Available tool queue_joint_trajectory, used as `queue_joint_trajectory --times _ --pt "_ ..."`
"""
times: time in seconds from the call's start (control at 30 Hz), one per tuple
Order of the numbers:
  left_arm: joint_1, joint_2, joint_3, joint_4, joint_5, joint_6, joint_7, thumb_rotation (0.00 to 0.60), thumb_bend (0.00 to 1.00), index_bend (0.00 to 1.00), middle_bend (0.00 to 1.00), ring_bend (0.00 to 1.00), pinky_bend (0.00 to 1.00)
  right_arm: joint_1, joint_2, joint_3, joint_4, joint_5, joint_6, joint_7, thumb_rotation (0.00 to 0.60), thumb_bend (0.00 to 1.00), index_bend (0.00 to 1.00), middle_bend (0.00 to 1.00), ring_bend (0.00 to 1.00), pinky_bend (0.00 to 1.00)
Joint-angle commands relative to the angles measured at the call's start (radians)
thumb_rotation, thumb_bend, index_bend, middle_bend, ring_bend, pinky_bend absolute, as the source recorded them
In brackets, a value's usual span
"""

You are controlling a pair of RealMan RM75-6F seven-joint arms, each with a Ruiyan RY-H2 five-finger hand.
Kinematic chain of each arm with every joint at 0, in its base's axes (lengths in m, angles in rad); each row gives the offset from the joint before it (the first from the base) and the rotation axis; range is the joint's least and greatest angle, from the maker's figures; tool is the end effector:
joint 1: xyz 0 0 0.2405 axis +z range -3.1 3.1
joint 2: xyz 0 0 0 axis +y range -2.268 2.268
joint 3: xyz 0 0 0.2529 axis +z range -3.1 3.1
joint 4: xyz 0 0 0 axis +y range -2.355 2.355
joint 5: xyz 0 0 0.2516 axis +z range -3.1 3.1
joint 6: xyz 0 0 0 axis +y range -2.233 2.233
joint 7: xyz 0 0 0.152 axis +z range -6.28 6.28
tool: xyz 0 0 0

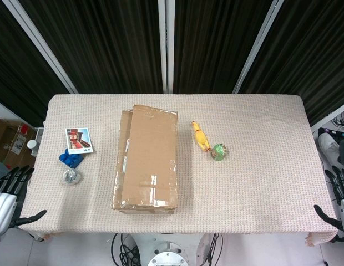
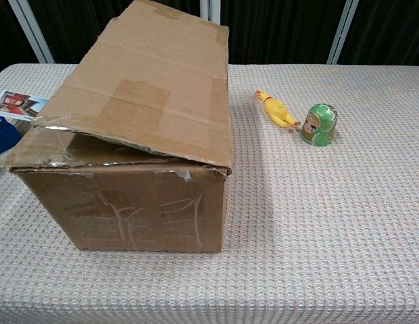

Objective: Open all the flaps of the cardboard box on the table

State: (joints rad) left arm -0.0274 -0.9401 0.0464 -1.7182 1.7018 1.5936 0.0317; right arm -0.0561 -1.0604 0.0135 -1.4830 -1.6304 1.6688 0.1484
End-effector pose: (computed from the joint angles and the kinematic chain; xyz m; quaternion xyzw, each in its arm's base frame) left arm -0.3020 0.1476 0.1553 -0.6549 -0.3315 -0.3809 0.5622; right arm -0.3536 -0.1346 0.1651 0.5909 -0.3483 0.4034 0.6057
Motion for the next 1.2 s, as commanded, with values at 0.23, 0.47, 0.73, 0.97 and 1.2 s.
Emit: queue_joint_trajectory --times 0.23,0.47,0.73,0.97,1.2 --pt "0.007 -0.008 0.002 0.007 0.001 0.007 -0.005 0.398 0.00 0.04 0.07 0.06 0.21 0.009 0.003 0.002 -0.004 -0.006 -0.009 -0.005 0.600 0.12 0.00 0.00 0.00 0.00" --pt "0.009 0.005 -0.004 0.007 -0.006 0.013 -0.014 0.398 0.00 0.04 0.07 0.06 0.21 0.042 0.017 0.009 -0.044 -0.050 -0.016 -0.023 0.600 0.13 0.00 0.00 0.00 0.00" --pt "0.008 0.008 -0.001 0.007 -0.007 0.005 -0.012 0.401 0.00 0.04 0.07 0.06 0.21 0.210 0.136 0.049 -0.283 -0.211 -0.138 -0.091 0.600 0.47 0.00 0.00 0.00 0.00" --pt "0.009 0.005 0.006 0.003 0.001 -0.003 -0.017 0.401 0.00 0.04 0.07 0.06 0.21 0.532 0.245 0.233 -0.589 -0.134 -0.500 -0.200 0.600 0.99 0.00 0.00 0.00 0.00" --pt "0.010 -0.010 0.006 0.006 0.005 0.002 -0.037 0.398 0.00 0.04 0.07 0.06 0.21 0.877 0.106 0.391 -0.627 0.243 -0.864 -0.424 0.600 1.00 0.04 0.11 0.00 0.00"
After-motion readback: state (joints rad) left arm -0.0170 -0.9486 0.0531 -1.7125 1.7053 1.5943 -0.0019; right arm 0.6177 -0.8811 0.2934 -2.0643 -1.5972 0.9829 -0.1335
